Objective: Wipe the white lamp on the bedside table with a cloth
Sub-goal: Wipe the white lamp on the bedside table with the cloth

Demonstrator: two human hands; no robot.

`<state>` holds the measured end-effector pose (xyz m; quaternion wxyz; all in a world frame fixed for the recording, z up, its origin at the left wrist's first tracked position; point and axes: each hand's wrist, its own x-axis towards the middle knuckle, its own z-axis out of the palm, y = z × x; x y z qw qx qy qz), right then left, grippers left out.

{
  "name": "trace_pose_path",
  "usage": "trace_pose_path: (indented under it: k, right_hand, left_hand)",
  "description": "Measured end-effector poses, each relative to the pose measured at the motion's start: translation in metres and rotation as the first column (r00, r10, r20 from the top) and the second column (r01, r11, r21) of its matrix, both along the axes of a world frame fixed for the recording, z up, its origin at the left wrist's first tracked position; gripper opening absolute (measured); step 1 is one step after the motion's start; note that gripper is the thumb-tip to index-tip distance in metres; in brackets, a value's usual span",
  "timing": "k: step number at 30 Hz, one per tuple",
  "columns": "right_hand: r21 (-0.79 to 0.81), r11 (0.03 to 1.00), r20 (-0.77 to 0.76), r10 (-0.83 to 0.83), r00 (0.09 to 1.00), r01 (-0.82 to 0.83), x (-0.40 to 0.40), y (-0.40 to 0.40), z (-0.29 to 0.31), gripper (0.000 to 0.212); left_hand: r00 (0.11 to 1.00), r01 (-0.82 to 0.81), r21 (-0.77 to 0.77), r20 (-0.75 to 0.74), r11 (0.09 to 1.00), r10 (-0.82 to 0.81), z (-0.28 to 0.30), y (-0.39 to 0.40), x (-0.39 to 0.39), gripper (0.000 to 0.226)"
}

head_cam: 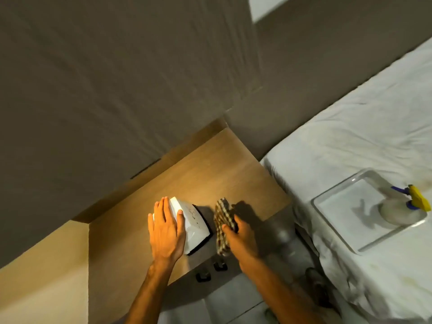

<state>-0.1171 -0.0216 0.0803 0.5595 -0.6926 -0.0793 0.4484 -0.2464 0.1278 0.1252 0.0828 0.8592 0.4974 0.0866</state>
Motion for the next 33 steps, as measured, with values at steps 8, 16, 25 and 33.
trace_pose_path:
  k: [8, 16, 25, 33]
  right_hand:
    - [0.185, 0.972, 0.168, 0.113, 0.979, -0.144, -0.037, 0.03, 0.032, 0.042]
    - [0.096, 0.926, 0.24, 0.334, 0.912, -0.365, -0.02, 0.073, 0.018, 0.053]
    - [0.105, 0.917, 0.219, 0.355, 0.909, -0.384, -0.026, 0.084, 0.013, 0.049]
    - [0.08, 0.935, 0.299, 0.309, 0.903, -0.346, -0.035, 0.054, 0.003, 0.044]
  left_hand:
    - [1.0, -0.005, 0.004, -0.006, 1.0, 0.005, -0.003, -0.001, 0.001, 0.073]
    - [1.0, -0.028, 0.016, -0.013, 0.999, 0.028, -0.006, -0.001, 0.002, 0.071]
    - [1.0, -0.018, 0.021, -0.016, 1.0, 0.018, -0.004, 0.0, 0.003, 0.073]
    - [0.999, -0.015, 0.031, -0.035, 0.999, 0.016, -0.008, 0.002, 0.002, 0.073]
